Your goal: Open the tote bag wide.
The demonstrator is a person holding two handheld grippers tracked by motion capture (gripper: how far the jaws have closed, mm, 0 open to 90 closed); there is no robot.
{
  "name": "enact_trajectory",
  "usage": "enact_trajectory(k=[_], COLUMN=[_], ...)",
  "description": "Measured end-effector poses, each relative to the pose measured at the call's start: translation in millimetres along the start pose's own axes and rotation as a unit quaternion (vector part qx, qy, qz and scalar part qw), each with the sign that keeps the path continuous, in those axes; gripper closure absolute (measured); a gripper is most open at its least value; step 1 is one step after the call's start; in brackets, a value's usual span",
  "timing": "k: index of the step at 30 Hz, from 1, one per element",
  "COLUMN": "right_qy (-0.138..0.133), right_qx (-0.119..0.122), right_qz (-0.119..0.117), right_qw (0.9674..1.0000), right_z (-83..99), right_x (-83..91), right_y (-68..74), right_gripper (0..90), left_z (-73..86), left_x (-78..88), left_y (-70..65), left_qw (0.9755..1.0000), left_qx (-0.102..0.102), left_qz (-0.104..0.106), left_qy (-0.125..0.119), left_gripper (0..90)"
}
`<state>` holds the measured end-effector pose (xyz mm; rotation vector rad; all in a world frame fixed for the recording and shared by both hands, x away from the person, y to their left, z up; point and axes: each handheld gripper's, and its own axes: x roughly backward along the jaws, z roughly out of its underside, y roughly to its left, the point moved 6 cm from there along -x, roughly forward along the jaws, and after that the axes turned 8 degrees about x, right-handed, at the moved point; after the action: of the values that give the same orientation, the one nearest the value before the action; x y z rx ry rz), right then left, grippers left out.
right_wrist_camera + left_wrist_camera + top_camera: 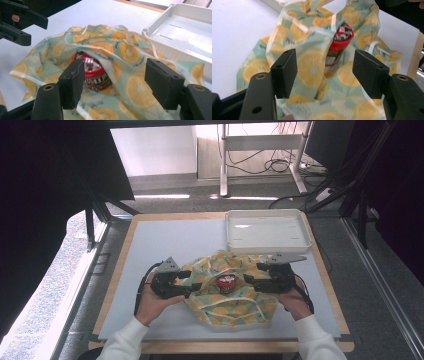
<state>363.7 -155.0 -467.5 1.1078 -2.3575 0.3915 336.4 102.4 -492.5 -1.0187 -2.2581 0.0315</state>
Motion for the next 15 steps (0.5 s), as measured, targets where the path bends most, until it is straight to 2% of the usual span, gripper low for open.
enact_trajectory(k=[3, 4, 5, 7, 9, 12, 15], right_qy=[0.003, 0.007, 0.009, 0.014, 0.014, 0.013, 0.023], right_qx=[0.002, 0.005, 0.004, 0.008, 0.006, 0.006, 0.007], right_qz=[0.0, 0.005, 0.007, 0.008, 0.008, 0.01, 0.005], right_qw=[1.0, 0.9999, 0.9999, 0.9998, 0.9998, 0.9998, 0.9997], right_z=[-3.2, -4.2, -4.2, -2.6, -1.2, 0.5, 4.1], right_x=[-6.7, -10.6, -12.0, -13.2, -12.7, -12.3, -11.4], right_y=[-1.5, -2.0, -2.0, -1.3, -1.3, -1.5, 1.7], right_gripper=[35.4, 36.4, 36.9, 38.3, 40.6, 44.9, 56.0], left_z=[-9.8, -12.5, -15.8, -15.7, -11.0, -7.4, -3.9], left_x=[-5.6, -7.5, -10.0, -10.6, -11.9, -12.6, -13.7], left_y=[0.7, 1.1, 1.6, 1.5, 3.0, 3.4, 1.7], left_qw=[1.0, 1.0, 0.9998, 0.9997, 0.9995, 0.9992, 0.9985], left_qx=[-0.003, -0.002, -0.002, -0.004, -0.01, -0.006, -0.011], left_qz=[0.0, 0.005, 0.016, 0.02, 0.022, 0.031, 0.044], left_qy=[-0.001, 0.001, 0.01, 0.011, 0.02, 0.024, 0.03], left_gripper=[41.5, 50.2, 53.9, 64.8, 71.6, 80.5, 86.1])
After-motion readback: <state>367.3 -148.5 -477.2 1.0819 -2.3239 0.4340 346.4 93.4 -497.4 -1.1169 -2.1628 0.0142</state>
